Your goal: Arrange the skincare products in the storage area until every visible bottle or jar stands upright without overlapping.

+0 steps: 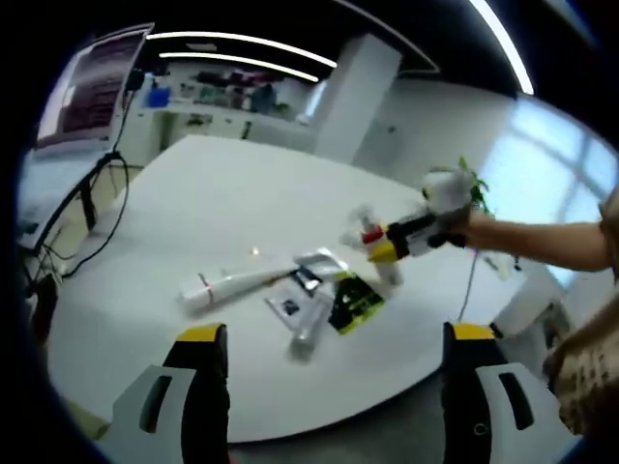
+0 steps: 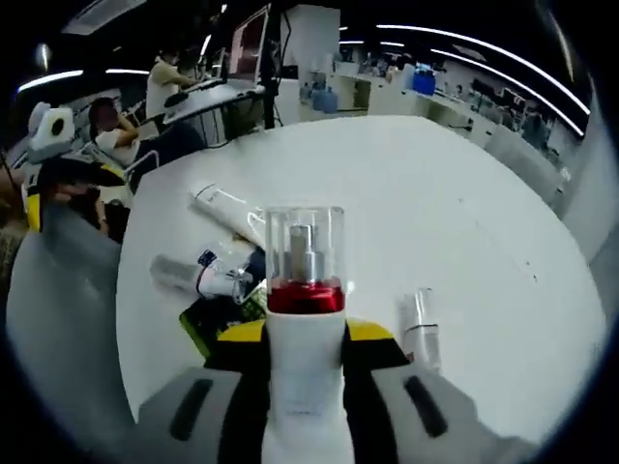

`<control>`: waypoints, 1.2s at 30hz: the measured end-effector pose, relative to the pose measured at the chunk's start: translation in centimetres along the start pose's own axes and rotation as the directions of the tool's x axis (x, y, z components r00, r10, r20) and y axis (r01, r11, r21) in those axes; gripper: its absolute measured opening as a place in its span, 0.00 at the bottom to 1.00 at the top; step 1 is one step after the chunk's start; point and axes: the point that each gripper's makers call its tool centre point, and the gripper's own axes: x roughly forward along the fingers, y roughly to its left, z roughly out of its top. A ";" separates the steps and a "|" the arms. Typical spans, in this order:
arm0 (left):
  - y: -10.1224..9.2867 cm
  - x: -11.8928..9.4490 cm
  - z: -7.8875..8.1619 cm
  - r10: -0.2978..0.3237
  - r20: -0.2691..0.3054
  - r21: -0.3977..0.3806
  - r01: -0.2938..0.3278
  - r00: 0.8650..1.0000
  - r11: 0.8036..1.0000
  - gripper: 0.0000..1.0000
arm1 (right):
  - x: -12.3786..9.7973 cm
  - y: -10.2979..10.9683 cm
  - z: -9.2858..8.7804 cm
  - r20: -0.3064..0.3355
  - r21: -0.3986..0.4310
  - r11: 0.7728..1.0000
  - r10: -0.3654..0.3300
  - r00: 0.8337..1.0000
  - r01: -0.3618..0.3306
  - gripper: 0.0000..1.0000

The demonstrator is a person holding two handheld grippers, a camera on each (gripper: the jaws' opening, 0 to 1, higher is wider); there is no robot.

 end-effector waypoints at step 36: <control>-17.0 12.0 5.0 -0.317 -0.039 0.453 0.299 0.948 0.840 0.46 | -14.8 5.8 6.3 0.449 0.466 0.867 -0.404 0.797 0.177 0.28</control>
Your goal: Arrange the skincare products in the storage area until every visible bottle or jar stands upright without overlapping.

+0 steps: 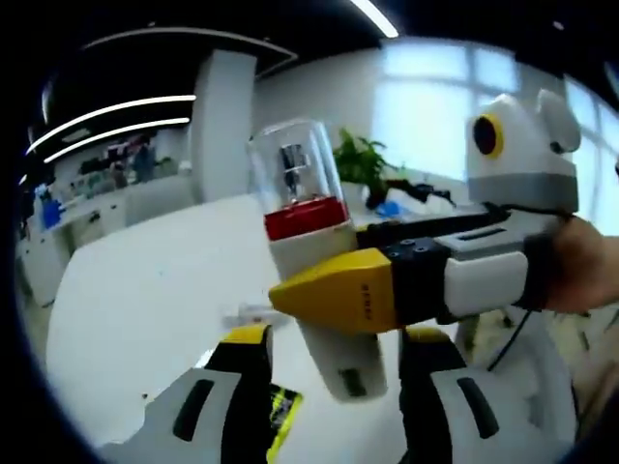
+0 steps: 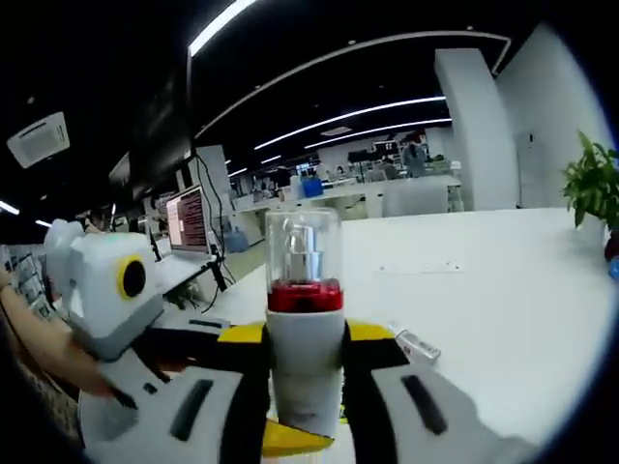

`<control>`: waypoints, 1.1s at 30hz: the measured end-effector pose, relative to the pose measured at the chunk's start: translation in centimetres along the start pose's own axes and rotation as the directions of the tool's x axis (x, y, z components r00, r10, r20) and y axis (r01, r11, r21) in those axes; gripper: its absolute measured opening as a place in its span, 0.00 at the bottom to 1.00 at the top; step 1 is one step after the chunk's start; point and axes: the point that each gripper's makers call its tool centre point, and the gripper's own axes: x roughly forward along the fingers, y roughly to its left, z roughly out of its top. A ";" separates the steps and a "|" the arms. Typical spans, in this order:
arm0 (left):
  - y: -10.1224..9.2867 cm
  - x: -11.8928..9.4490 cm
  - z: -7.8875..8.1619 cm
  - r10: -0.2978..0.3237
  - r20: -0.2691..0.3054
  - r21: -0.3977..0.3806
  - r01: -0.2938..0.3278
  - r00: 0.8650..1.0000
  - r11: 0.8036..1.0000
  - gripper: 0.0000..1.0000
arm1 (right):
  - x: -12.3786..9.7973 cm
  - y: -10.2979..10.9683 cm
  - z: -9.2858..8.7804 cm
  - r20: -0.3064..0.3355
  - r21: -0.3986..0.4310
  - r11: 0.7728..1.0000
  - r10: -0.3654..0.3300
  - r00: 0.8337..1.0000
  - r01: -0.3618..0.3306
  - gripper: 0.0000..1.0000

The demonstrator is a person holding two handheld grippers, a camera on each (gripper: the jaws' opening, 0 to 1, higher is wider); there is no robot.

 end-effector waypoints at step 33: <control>-6.7 2.1 1.3 -0.499 -0.073 0.101 0.505 0.863 0.857 0.26 | -5.4 -1.4 4.1 0.138 -0.017 0.948 0.318 0.938 -0.318 0.32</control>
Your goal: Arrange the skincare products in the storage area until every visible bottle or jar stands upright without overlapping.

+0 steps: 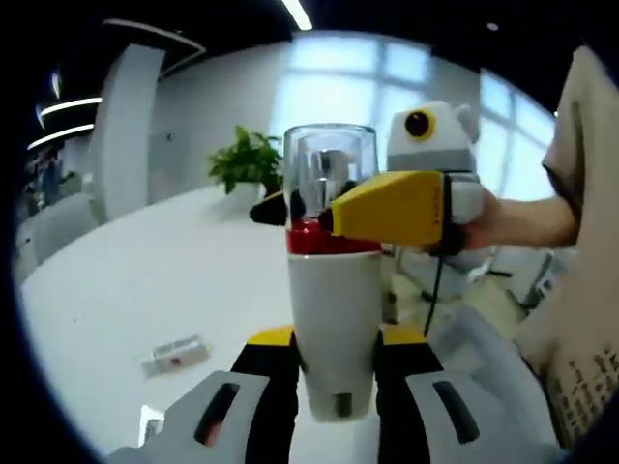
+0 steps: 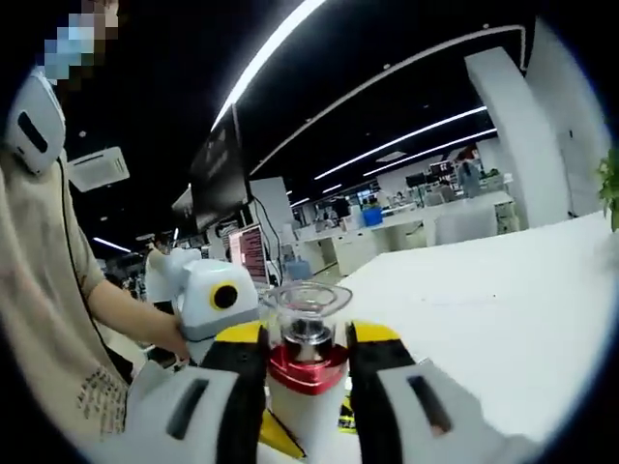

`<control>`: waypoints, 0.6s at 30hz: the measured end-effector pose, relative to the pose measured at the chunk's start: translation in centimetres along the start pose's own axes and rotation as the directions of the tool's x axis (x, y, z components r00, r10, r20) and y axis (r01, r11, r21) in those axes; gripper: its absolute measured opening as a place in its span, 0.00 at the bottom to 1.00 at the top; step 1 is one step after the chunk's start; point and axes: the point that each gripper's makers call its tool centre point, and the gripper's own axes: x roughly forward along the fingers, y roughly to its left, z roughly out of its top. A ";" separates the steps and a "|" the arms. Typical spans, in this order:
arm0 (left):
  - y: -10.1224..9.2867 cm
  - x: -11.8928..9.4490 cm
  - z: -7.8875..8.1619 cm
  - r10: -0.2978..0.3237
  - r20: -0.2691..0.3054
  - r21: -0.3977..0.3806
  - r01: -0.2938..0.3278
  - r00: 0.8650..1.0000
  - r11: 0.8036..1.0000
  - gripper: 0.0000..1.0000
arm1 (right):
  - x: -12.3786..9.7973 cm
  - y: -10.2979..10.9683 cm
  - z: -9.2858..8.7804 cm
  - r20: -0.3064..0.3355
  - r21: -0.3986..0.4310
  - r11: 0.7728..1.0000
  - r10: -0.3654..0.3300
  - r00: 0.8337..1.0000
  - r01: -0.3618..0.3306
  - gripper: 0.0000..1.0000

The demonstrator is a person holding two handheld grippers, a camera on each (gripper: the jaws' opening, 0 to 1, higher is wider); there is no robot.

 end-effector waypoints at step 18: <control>4.6 3.9 -6.2 0.006 -0.191 0.095 0.012 0.982 0.995 0.26 | 2.2 -3.7 -6.9 -0.148 -0.230 0.968 -0.135 0.980 0.099 0.31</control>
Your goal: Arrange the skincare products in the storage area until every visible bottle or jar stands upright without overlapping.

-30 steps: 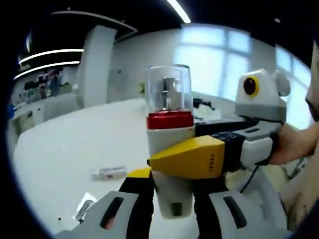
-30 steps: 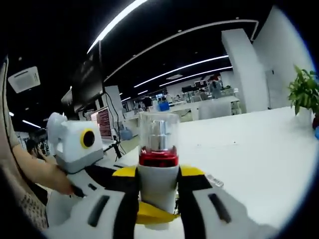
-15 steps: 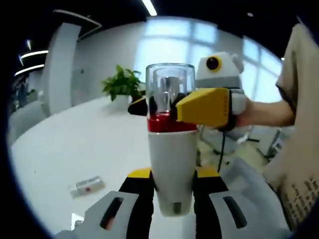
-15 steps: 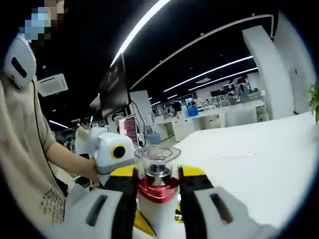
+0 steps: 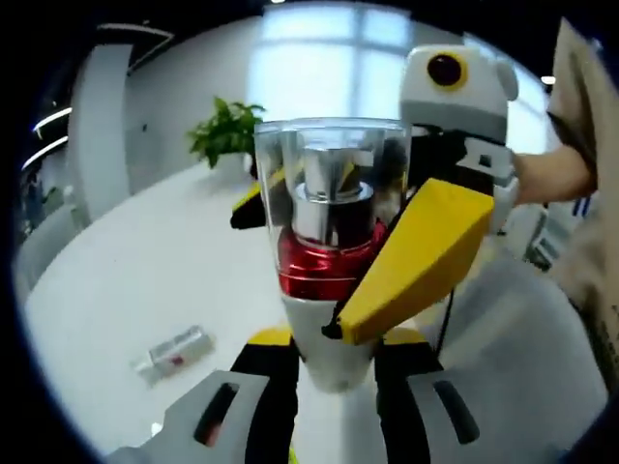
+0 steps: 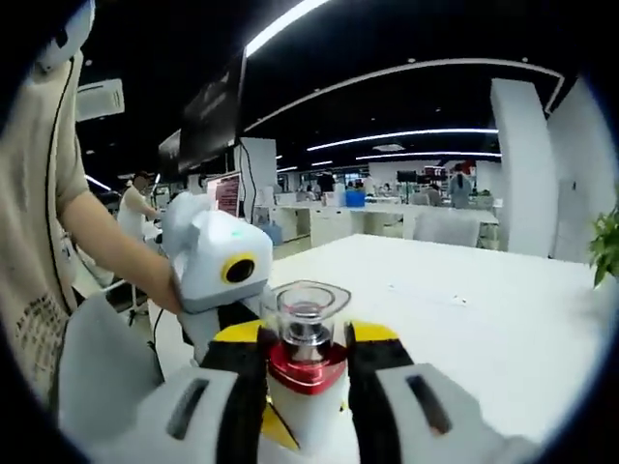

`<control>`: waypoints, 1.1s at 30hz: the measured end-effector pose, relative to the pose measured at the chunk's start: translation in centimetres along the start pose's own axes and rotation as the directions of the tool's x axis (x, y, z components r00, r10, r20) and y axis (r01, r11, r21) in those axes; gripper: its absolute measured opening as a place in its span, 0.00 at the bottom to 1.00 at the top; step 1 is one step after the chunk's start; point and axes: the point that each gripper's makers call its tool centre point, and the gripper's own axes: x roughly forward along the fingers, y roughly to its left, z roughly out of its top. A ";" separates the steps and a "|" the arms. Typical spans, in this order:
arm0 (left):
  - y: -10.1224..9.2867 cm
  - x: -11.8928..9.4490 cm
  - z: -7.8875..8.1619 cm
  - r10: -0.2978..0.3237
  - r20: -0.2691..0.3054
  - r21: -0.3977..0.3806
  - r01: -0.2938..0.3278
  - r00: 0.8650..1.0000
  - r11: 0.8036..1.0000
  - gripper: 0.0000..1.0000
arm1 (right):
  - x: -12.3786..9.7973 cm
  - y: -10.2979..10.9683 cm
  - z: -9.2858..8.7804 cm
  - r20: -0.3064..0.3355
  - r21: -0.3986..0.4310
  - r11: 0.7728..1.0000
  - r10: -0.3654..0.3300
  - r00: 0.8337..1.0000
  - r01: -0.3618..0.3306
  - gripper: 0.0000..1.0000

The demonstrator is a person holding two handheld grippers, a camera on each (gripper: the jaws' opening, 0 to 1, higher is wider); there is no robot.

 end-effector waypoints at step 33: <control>8.3 3.7 -2.6 0.048 -0.029 0.039 -0.046 0.998 0.998 0.26 | 5.3 -7.3 -4.8 -0.045 -0.046 0.989 -0.140 0.989 0.137 0.32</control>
